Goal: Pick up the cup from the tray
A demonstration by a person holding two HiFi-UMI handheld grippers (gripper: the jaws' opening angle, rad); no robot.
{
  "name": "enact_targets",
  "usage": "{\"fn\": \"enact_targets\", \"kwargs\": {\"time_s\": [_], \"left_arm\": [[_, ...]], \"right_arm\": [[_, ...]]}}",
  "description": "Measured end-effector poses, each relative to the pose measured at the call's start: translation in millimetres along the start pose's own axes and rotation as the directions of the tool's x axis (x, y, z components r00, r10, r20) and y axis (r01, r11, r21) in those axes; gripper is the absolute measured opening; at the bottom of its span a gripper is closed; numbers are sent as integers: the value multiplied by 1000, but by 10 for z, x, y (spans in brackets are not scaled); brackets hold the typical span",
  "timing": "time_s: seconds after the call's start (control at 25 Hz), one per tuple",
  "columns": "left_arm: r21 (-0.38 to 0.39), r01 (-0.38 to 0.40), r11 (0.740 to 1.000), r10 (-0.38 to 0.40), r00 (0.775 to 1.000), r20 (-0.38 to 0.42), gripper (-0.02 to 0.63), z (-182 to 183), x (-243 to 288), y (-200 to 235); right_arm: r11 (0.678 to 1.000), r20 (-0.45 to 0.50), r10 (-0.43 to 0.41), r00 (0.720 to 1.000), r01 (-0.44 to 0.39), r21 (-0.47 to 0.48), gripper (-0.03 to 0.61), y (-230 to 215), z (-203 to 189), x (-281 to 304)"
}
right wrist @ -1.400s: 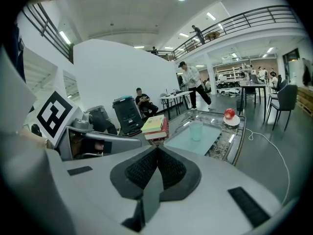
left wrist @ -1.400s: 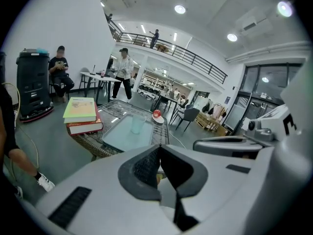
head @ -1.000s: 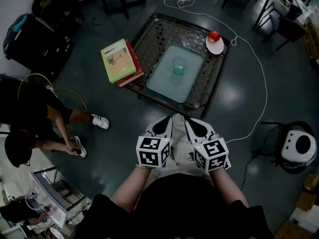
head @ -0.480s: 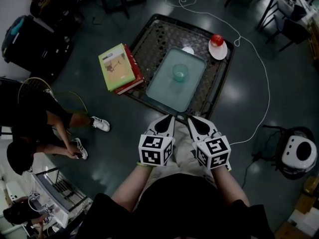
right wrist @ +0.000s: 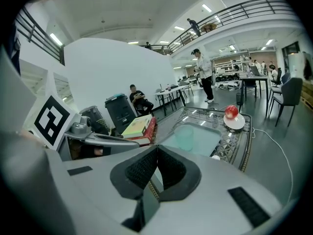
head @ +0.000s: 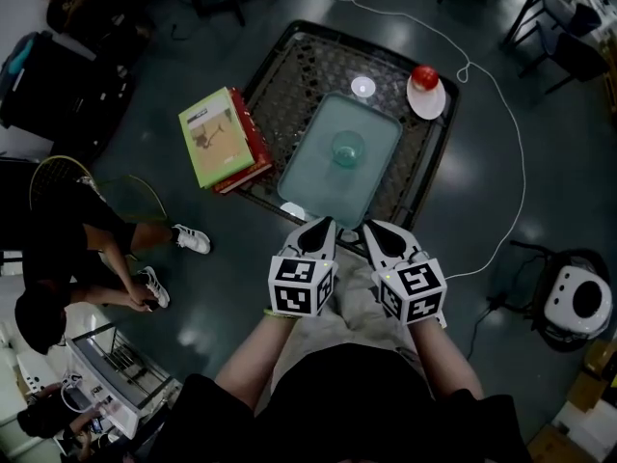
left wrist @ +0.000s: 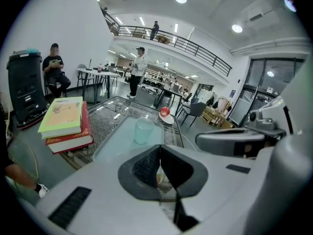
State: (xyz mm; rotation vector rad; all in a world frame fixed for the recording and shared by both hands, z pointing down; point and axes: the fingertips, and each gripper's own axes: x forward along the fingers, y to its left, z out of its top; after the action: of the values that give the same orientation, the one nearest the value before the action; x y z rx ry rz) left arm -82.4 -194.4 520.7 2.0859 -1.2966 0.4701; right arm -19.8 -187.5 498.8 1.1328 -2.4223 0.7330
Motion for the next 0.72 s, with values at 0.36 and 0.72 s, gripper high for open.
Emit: {"fn": "enact_targets", "kwargs": {"time_s": [0.36, 0.72], "left_arm": [[7, -16, 1000, 16, 1000, -10, 11, 53, 377, 228], [47, -20, 999, 22, 999, -43, 42, -2, 713, 388]], "right_arm": [[1000, -23, 1, 1000, -1, 16, 9, -220, 69, 332], [999, -51, -11, 999, 12, 34, 9, -363, 52, 596]]}}
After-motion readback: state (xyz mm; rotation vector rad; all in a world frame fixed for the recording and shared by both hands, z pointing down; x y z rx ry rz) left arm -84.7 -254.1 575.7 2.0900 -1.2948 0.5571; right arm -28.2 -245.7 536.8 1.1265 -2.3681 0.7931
